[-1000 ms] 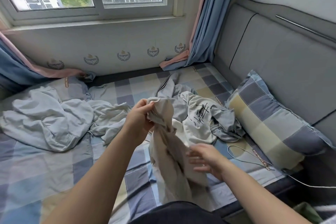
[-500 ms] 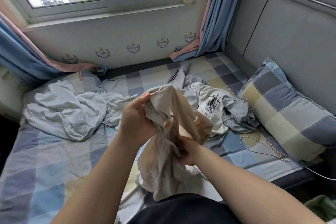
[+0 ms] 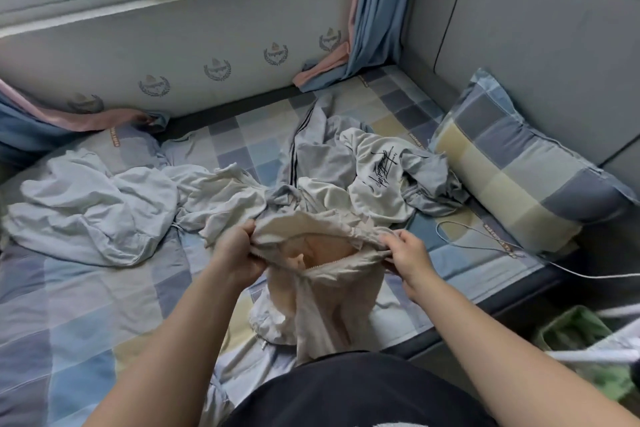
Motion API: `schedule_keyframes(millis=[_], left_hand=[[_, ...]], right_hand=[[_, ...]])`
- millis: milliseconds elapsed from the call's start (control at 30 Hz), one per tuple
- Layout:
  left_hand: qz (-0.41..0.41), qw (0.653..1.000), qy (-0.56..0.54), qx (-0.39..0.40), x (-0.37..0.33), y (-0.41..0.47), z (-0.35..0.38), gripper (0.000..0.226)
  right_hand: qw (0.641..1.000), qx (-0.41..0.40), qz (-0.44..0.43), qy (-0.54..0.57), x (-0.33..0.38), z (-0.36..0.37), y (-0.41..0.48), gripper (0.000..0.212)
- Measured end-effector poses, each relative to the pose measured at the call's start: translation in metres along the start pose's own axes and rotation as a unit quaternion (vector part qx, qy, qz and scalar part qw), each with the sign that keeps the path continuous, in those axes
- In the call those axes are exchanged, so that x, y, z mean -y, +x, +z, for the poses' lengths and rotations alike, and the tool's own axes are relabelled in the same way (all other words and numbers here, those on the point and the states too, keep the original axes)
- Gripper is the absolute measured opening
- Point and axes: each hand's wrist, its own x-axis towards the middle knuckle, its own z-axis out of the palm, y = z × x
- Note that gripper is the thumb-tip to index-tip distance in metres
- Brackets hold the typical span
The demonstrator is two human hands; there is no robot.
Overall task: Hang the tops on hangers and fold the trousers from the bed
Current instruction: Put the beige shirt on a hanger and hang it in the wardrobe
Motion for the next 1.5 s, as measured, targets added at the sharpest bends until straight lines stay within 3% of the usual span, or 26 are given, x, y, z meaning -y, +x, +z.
schedule_keyframes(millis=[67,100,133,200,233,267,300,433,567,633,733,800,933,1033,1133,1200,1300,1400,1500], left_hand=[[0.007,0.987,0.159,0.011,0.014,0.003,-0.003,0.057],[0.016,0.964,0.265,0.023,0.020,0.005,-0.004,0.065],[0.025,0.922,0.384,0.033,0.026,0.009,-0.006,0.064],[0.046,0.784,0.619,0.013,0.037,0.016,-0.006,0.043],[0.058,0.721,0.691,-0.009,0.042,0.020,-0.004,0.033],[0.066,0.690,0.720,-0.027,0.047,0.023,-0.003,0.025],[0.066,0.697,0.713,-0.043,0.051,0.025,-0.001,0.018],[0.059,0.853,0.508,-0.106,0.057,0.027,0.005,0.021],[-0.004,0.933,0.335,-0.132,0.048,0.017,0.013,0.022],[-0.026,0.954,0.271,-0.126,0.041,0.011,0.010,0.029],[-0.038,0.965,0.239,-0.098,0.031,0.002,0.003,0.032],[-0.043,0.969,0.230,-0.081,0.026,-0.005,-0.002,0.033],[-0.042,0.976,0.206,-0.051,0.017,-0.018,-0.022,0.030],[-0.043,0.980,0.192,-0.007,0.011,-0.029,-0.039,0.031],[-0.034,0.980,0.192,0.027,0.002,-0.041,-0.058,0.038],[-0.025,0.978,0.201,0.050,-0.004,-0.052,-0.074,0.034],[-0.016,0.975,0.210,0.075,-0.013,-0.069,-0.107,0.029],[-0.006,0.967,0.238,0.093,-0.025,-0.080,-0.153,0.030],[0.021,0.960,0.271,0.066,-0.036,-0.091,-0.195,0.026]], right_hand=[[0.999,-0.029,-0.020,-0.009,0.007,-0.014,0.002,0.019],[0.998,-0.040,-0.032,-0.027,0.011,-0.020,0.003,0.021],[0.997,-0.047,-0.040,-0.054,0.015,-0.025,0.004,0.024],[0.992,-0.055,-0.050,-0.097,0.025,-0.034,0.005,0.028],[0.992,-0.057,-0.051,-0.101,0.028,-0.038,0.006,0.029],[0.993,-0.059,-0.047,-0.093,0.029,-0.041,0.006,0.030],[0.994,-0.063,-0.039,-0.078,0.028,-0.044,0.004,0.031],[0.998,-0.064,0.020,-0.008,0.015,-0.055,-0.001,0.037],[0.996,-0.044,0.033,0.068,0.010,-0.059,-0.015,0.026],[0.996,-0.012,0.034,0.082,0.013,-0.058,-0.028,0.051],[0.989,0.057,0.048,0.124,0.016,-0.054,-0.046,0.090],[0.980,0.100,0.050,0.163,0.016,-0.049,-0.056,0.092],[0.940,0.155,0.020,0.303,0.016,-0.036,-0.072,0.076],[0.933,0.114,-0.001,0.342,0.011,-0.022,-0.088,0.082],[0.978,0.029,0.030,0.203,-0.007,0.005,-0.111,0.091],[0.987,0.005,0.089,0.136,-0.022,0.034,-0.128,0.074],[0.965,0.065,0.200,0.157,-0.050,0.091,-0.157,0.020],[0.954,0.035,0.194,0.225,-0.084,0.137,-0.181,0.023],[0.942,-0.050,0.087,0.320,-0.104,0.154,-0.217,0.019]])
